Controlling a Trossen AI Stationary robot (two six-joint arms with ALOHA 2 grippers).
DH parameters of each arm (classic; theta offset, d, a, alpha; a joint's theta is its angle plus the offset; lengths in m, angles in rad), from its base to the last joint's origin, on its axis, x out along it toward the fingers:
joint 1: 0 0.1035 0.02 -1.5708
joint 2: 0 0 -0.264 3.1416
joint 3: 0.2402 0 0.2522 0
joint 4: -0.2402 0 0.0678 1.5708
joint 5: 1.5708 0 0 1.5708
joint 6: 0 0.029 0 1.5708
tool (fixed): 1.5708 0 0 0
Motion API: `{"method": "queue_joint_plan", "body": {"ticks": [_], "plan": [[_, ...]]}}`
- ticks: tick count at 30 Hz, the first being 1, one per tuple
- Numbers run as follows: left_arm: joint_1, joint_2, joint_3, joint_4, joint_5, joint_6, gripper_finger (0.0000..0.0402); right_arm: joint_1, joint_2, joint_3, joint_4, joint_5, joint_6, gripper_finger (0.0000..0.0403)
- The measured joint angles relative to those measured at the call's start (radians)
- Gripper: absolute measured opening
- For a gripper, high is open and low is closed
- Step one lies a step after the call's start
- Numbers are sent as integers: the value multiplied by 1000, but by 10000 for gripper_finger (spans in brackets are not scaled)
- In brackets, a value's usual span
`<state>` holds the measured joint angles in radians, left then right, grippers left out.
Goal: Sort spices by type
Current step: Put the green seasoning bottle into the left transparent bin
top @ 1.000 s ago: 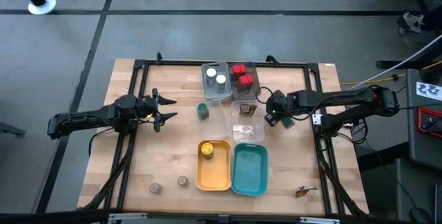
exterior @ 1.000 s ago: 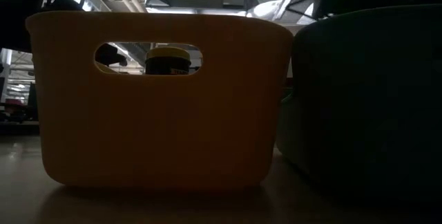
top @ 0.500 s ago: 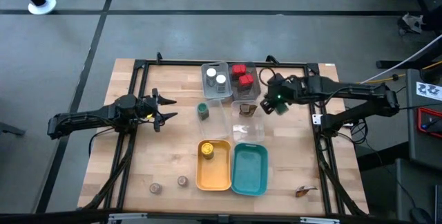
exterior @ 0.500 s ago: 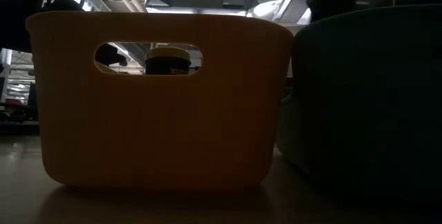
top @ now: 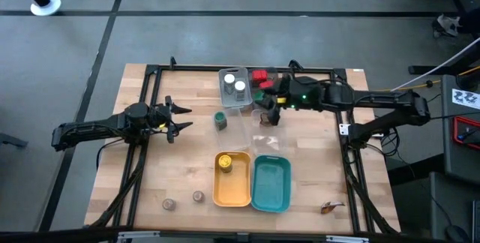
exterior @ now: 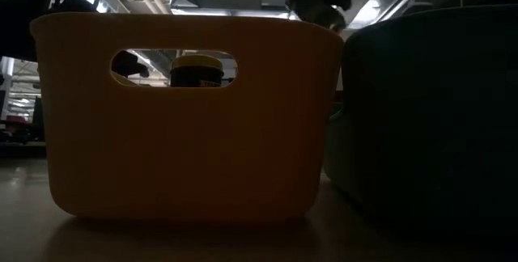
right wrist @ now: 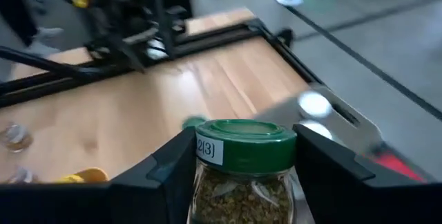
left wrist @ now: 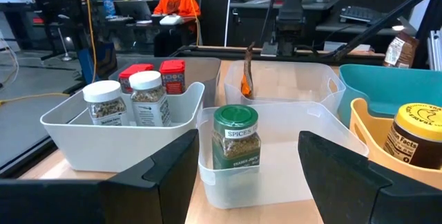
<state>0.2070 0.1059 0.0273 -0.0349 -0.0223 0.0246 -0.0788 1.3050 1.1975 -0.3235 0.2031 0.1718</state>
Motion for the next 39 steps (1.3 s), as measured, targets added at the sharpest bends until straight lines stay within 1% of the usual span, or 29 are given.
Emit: {"method": "queue_joint_plan", "body": {"ticks": [9, 17, 23, 26, 31, 36, 39], "plan": [[0, 1, 0, 0, 0, 4, 233, 0, 126, -1, 248, -213, -129, 211], [0, 0, 0, 0, 0, 0, 233, 0, 230, -2, 463, -402, -184, 211], [0, 0, 0, 0, 0, 1, 233, 0, 281, -2, 554, -502, -218, 212], [0, 0, 0, 0, 0, 4, 233, 1, 304, -2, 589, -537, -236, 212], [0, 0, -4, 22, 0, 1, 233, 1, 345, -2, 669, -550, -237, 212], [0, 0, -3, 105, 0, -7, 233, 1, 374, -2, 729, -563, -268, 212], [0, 1, -3, 189, 0, -8, 233, 1, 385, -2, 762, -563, -298, 212]]}}
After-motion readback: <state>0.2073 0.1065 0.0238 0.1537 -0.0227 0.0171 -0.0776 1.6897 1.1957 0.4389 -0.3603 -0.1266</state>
